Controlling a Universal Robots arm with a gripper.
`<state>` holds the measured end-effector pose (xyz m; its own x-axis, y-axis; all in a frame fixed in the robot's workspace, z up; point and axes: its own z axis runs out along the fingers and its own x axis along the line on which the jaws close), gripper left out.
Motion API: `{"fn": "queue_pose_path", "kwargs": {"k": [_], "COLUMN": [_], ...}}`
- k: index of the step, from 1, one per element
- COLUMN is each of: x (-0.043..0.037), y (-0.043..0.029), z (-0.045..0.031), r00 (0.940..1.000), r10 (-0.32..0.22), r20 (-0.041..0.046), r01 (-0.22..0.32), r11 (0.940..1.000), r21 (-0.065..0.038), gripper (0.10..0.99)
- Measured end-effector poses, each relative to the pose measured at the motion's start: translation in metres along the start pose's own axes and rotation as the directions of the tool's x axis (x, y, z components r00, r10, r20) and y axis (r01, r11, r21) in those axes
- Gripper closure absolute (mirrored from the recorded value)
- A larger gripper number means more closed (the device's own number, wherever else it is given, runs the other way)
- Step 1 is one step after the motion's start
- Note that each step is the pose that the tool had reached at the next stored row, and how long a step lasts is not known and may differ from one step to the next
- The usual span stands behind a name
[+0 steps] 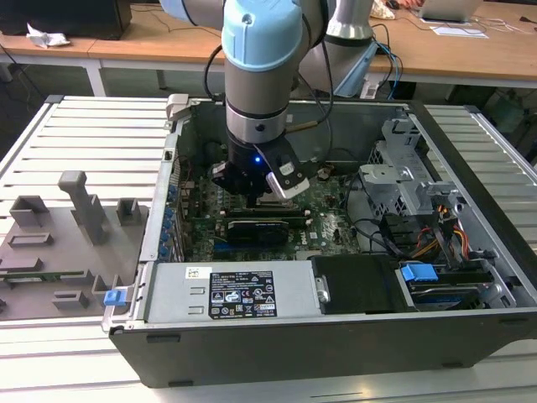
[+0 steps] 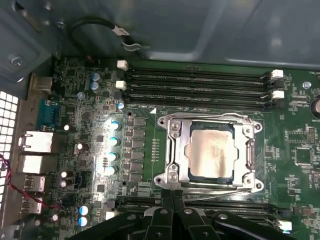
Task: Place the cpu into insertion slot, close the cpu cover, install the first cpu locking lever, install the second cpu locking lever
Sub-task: 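Install the second cpu locking lever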
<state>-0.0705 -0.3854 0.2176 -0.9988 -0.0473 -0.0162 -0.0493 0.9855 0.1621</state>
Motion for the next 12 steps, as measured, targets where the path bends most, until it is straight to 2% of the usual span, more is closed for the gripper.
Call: {"fn": "queue_pose_path", "kwargs": {"k": [1, 2, 7, 10, 12], "x": [0.0006, 0.0019, 0.0030, 0.0041, 0.0058], "y": [-0.0008, -0.0020, -0.0065, -0.0083, -0.0088], "z": [0.0011, 0.0019, 0.0052, 0.0084, 0.0098], "r00": [1.0000, 1.0000, 1.0000, 1.0000, 1.0000], "r10": [0.000, 0.000, 0.000, 0.001, 0.001], "r20": [0.0003, 0.0010, 0.0024, 0.0030, 0.0036], "r01": [0.000, 0.000, 0.000, 0.000, 0.000], "r11": [1.0000, 0.9999, 0.9990, 0.9984, 0.9976], "r21": [-0.005, -0.016, -0.044, -0.056, -0.069], "gripper": [0.980, 0.980, 0.980, 0.980, 0.980]}}
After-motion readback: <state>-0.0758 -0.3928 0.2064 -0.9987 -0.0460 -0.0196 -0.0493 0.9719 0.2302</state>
